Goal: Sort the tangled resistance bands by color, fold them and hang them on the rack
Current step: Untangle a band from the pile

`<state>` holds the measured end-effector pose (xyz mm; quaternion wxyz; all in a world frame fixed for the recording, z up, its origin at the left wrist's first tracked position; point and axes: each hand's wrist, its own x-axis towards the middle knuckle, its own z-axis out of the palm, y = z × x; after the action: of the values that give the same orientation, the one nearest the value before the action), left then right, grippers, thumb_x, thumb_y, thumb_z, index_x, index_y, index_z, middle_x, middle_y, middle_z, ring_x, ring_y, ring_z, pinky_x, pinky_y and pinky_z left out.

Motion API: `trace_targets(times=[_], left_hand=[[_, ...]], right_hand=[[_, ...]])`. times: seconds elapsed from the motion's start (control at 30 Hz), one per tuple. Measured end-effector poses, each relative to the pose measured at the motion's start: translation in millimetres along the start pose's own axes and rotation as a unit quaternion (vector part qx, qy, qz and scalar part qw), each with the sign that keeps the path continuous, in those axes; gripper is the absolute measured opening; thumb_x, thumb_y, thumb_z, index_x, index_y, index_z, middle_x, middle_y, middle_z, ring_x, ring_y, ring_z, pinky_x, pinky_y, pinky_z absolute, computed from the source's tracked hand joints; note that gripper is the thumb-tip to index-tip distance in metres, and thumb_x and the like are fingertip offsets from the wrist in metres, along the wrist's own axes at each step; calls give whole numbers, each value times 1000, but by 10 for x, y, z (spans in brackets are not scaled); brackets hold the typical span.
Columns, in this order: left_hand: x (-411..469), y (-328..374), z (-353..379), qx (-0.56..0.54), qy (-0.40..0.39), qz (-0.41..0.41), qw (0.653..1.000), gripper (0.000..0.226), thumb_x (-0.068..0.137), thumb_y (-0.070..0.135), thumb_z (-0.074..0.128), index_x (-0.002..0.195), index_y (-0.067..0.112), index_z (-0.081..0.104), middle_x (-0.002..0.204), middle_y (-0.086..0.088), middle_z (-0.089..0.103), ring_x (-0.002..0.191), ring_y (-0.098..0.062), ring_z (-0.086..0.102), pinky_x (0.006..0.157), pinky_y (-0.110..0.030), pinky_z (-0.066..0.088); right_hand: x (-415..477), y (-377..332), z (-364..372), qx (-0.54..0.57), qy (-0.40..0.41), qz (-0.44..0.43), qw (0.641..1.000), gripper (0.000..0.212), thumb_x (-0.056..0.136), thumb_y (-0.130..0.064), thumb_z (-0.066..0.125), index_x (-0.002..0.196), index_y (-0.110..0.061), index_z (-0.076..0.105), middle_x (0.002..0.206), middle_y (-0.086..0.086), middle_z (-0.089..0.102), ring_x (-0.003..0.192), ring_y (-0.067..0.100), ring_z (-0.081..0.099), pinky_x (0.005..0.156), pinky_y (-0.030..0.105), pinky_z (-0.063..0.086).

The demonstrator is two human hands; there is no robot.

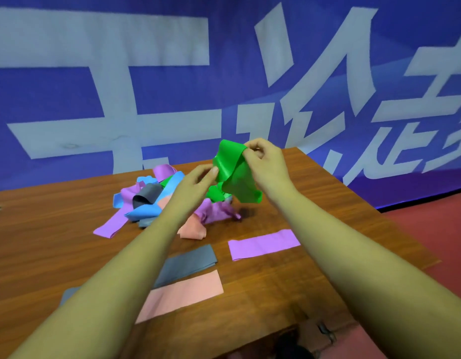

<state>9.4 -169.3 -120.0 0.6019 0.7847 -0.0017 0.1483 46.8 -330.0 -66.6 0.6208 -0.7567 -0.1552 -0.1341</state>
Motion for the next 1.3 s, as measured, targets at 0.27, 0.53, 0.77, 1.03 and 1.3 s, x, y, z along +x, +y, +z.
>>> trace_targets(times=[0.27,0.53,0.77,1.03,1.3], left_hand=[[-368,438,-210,-214,-7,-10,977,23,91,6,62,109,20,59,95,-4,71,91,-20,66,86,-37,52],[-834,693,-543,-125,-4,-14,992,11,94,7,60,84,12,57,86,-15,63,72,-17,66,72,-26,60],[-1128,780,-641,-47,22,6,999,4,88,18,69,88,15,68,55,13,59,46,3,47,47,-13,33],[-1268,819,-624,-51,15,2,999,17,88,22,70,96,7,71,90,-3,70,74,-6,56,63,-18,43],[-1338,725,-658,-62,19,-3,998,15,85,24,73,85,10,68,87,-3,68,84,-15,60,80,-34,47]], right_hand=[[-194,-396,-124,-48,8,2,999,15,86,-3,55,87,-5,70,68,3,60,56,3,49,51,14,36],[-590,-365,-207,-131,-40,51,989,16,85,-3,55,79,2,68,74,11,62,70,17,54,60,27,41],[-971,-443,-174,-117,-161,43,979,35,81,14,53,105,-6,69,95,4,66,89,14,62,71,15,51],[-1252,-760,-2,-21,-231,26,972,14,90,-20,65,87,-10,74,77,0,71,70,6,63,68,23,51],[-1293,-857,18,-11,-240,47,970,10,87,-16,69,90,-8,74,81,2,72,75,11,66,73,32,57]])
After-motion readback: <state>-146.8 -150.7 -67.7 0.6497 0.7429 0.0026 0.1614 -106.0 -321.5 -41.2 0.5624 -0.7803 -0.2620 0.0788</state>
